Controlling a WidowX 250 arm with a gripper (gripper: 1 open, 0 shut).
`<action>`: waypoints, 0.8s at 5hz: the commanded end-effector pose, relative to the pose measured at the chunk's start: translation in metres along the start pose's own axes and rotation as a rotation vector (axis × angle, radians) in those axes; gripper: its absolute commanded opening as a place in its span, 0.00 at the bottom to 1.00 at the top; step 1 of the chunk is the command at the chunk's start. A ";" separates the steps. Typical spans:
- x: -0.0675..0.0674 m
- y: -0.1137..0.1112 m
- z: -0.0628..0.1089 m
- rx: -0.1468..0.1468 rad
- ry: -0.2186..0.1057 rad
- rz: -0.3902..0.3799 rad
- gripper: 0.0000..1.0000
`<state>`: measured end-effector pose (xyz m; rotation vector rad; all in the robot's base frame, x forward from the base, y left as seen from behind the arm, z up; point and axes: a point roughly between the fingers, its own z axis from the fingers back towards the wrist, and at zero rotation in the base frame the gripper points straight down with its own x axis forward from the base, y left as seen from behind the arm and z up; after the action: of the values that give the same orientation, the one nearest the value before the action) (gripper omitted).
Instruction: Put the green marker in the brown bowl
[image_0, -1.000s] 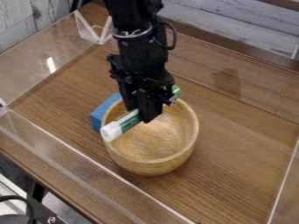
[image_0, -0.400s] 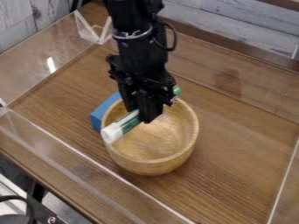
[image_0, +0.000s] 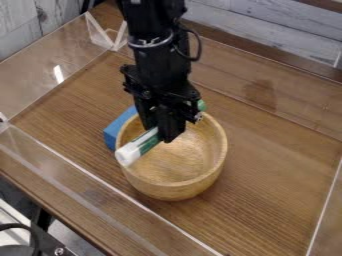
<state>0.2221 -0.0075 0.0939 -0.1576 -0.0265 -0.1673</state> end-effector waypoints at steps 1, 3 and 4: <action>0.005 -0.003 0.010 0.020 -0.053 -0.018 0.00; 0.007 -0.002 0.012 0.024 -0.061 -0.008 0.00; 0.008 -0.001 0.013 0.026 -0.063 -0.003 0.00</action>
<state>0.2213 -0.0087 0.0916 -0.1499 -0.0255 -0.1585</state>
